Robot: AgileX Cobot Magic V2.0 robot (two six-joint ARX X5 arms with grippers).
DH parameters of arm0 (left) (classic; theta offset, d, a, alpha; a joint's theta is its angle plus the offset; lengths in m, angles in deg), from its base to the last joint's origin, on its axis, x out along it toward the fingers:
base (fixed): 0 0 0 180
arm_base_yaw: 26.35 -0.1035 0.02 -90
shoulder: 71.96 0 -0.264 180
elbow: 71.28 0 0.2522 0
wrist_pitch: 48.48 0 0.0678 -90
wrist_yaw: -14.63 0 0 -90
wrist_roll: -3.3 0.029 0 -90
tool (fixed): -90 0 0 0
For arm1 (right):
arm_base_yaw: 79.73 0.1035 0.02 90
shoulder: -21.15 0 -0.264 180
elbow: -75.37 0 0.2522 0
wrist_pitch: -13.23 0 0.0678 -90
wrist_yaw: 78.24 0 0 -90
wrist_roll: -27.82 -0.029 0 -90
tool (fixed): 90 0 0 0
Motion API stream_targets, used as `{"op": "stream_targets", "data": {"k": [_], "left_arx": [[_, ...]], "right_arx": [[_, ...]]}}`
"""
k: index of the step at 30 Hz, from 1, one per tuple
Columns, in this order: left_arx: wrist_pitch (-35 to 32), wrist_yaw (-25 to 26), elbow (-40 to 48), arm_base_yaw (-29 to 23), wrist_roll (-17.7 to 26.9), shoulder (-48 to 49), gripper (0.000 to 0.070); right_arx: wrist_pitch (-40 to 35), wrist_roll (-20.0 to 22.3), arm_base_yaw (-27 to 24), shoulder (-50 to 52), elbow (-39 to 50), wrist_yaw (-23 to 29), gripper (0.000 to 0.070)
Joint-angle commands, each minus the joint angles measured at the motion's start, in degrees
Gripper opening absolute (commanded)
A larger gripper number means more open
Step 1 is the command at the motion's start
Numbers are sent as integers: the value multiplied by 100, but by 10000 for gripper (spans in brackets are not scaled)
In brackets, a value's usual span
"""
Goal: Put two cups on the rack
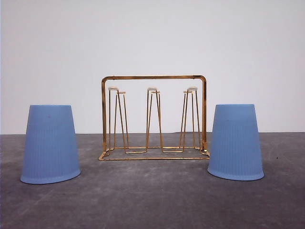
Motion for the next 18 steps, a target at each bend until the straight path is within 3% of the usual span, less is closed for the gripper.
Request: {"op": "stream_targets", "data": {"k": [1,18], "left_arx": [[35,-9,81,0,-28,4,0],[31,-6,81,0,-31,4,0]], "right_arx": [[-66,-44,2,4,24,11,11],[-66,-48,2,4,24,9,11]]}}
